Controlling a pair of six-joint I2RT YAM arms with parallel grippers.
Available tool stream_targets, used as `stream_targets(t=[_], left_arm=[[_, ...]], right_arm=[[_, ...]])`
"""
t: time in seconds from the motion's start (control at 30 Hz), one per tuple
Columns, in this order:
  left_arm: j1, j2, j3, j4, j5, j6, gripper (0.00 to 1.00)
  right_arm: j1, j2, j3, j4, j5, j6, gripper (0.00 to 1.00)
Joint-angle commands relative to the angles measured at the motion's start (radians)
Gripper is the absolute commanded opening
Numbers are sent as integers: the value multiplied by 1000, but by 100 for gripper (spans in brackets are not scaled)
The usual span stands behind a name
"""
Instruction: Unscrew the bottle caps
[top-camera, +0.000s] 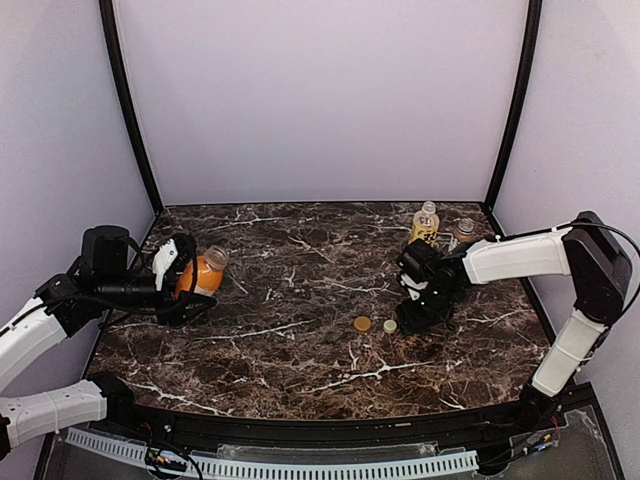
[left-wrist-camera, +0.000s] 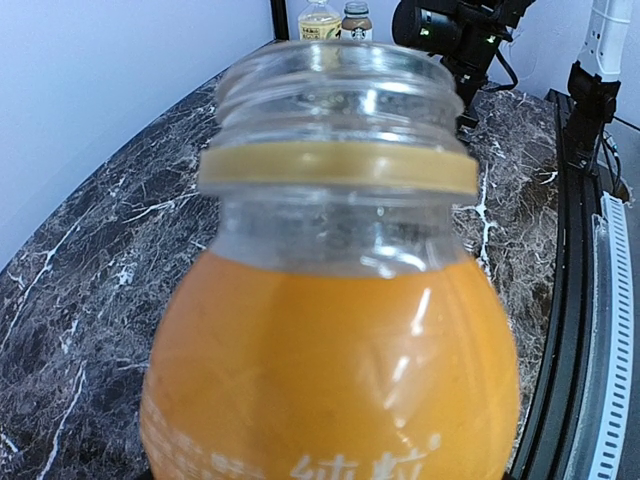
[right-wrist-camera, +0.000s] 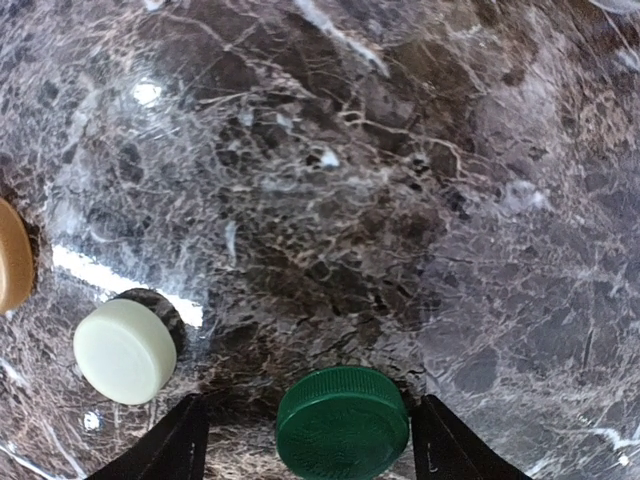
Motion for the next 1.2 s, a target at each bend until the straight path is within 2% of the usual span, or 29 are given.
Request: stream_targets(t=[0.0, 0.1, 0.17, 0.27, 0.37, 0.47, 0.53, 0.63, 0.87, 1.0, 1.17], left_arm=[[5, 6, 31, 13, 24, 5, 27], [5, 7, 36, 13, 32, 4, 27], [5, 10, 42, 13, 43, 4, 27], [5, 16, 55, 19, 75, -2, 28], [5, 22, 70, 40, 118, -19, 29], [5, 34, 91, 61, 190, -48, 31], [5, 44, 105, 75, 225, -65, 31], [5, 60, 125, 83, 256, -82, 31], [5, 77, 148, 91, 273, -91, 31], [5, 80, 150, 93, 272, -89, 31], [5, 79, 146, 96, 271, -88, 31]], right_arm=[[-5, -22, 33, -25, 0, -10, 73], [-1, -53, 107, -90, 14, -30, 75], [23, -86, 187, -131, 4, -79, 72], [137, -145, 311, -90, 27, -190, 70], [288, -201, 377, 122, -34, -349, 75], [368, -224, 373, 449, -226, -434, 84], [380, -198, 379, 673, -382, -390, 86], [390, -88, 465, 837, -487, -315, 88], [401, 103, 648, 965, -506, -205, 88], [409, 172, 726, 929, -544, -176, 84], [419, 196, 708, 957, -588, -138, 79]])
